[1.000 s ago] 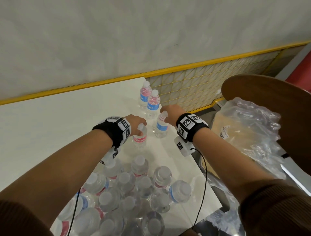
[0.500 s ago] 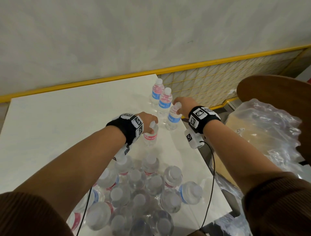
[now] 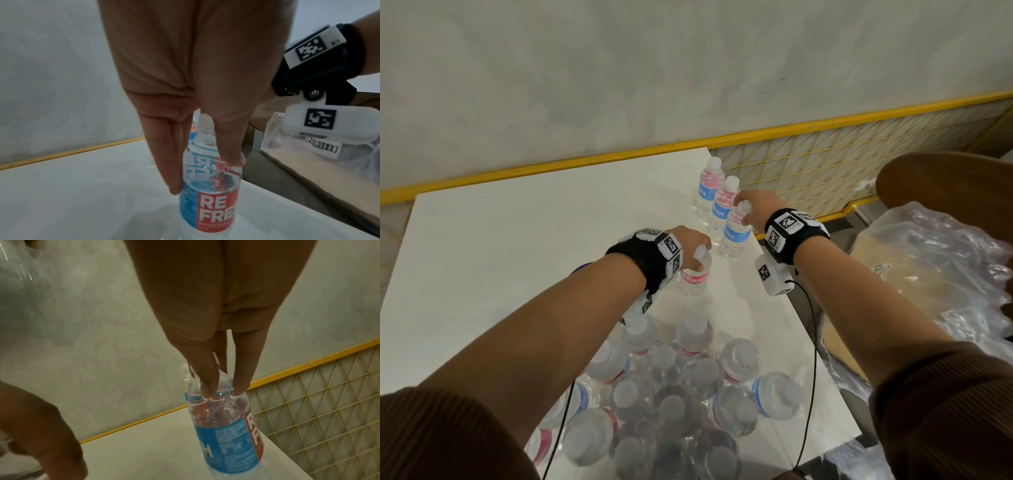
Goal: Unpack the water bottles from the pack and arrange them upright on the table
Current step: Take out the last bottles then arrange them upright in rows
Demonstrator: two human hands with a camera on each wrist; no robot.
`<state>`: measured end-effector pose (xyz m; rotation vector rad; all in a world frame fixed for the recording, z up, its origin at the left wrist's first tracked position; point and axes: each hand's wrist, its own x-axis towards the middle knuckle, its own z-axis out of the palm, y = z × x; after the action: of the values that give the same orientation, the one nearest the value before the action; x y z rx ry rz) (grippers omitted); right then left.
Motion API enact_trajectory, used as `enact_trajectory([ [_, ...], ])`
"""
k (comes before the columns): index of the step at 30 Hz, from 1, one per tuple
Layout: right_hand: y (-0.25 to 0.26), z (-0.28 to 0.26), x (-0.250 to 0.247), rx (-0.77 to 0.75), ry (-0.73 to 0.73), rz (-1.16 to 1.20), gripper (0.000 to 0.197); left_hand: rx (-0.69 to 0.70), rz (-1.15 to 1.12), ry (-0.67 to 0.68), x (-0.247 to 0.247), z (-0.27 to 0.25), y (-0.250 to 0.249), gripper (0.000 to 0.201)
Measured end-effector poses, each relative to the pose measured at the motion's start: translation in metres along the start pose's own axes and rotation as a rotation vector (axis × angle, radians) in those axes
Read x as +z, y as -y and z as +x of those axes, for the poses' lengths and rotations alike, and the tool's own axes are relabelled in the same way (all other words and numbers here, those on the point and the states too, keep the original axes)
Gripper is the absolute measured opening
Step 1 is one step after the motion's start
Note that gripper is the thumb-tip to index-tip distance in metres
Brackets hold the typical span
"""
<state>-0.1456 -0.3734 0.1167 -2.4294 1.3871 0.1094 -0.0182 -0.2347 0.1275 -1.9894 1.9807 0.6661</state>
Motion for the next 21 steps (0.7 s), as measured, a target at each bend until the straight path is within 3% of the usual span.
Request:
enact_trajectory([
  [5,0.000,-0.001,0.000,0.004,0.014,0.012,0.049,-0.005,-0.017,0.002,0.001,-0.002,0.000,0.057],
  [10,-0.005,-0.016,-0.002,0.025,0.026,0.124,0.078,-0.002,-0.024,0.022,0.000,-0.005,-0.001,0.057],
  [14,-0.001,-0.044,-0.006,-0.037,-0.049,0.117,0.060,-0.009,-0.030,0.063,-0.004,-0.006,-0.007,0.060],
  [18,0.025,-0.079,0.001,-0.236,0.196,0.048,0.052,-0.059,-0.120,0.100,-0.010,-0.007,-0.012,0.080],
  [21,0.041,-0.089,0.011,-0.316,0.233,-0.001,0.060,-0.051,-0.144,0.087,-0.015,-0.015,-0.005,0.072],
])
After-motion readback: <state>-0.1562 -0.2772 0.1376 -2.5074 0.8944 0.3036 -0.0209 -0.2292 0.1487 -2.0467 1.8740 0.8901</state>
